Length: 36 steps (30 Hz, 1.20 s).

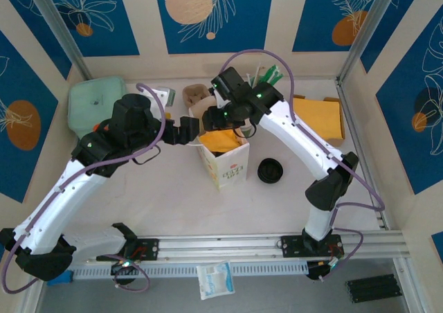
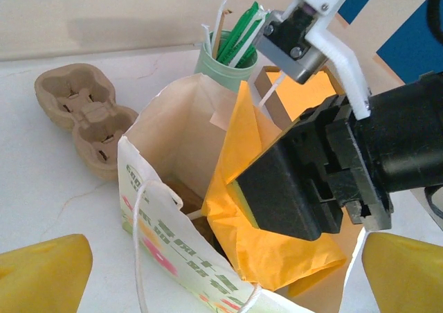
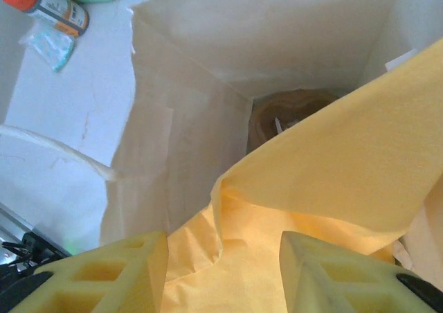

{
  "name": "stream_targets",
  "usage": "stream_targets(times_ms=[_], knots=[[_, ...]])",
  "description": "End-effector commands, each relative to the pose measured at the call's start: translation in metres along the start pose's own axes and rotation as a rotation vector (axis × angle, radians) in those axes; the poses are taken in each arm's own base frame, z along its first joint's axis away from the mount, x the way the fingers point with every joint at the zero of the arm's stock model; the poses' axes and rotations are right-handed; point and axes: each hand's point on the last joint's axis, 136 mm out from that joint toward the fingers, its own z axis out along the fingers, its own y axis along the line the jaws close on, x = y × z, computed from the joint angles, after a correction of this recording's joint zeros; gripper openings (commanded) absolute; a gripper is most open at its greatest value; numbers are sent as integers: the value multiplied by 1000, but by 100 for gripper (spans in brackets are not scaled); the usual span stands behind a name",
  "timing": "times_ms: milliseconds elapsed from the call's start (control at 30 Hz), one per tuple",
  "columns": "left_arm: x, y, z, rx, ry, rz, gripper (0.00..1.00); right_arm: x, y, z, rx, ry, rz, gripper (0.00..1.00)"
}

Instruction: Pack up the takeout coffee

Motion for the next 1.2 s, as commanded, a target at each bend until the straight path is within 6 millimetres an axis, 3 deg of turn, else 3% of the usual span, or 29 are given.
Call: stream_targets(times_ms=[0, 267, 467, 767, 1167], knots=[[-11, -2, -15, -5, -40, 12, 99, -3, 13, -36, -58, -42, -2, 48], [-13, 3, -14, -34, -46, 15, 100, -9, 23, -67, -115, -101, -3, 53], [-13, 5, -13, -44, -43, 17, 99, -13, 15, -68, -100, -117, 24, 53], [-15, 3, -12, -37, -47, 14, 100, -19, -7, -23, -34, -61, 100, 53], [-18, -1, -15, -19, -56, 16, 99, 2, -36, 54, 124, 80, 139, 47]])
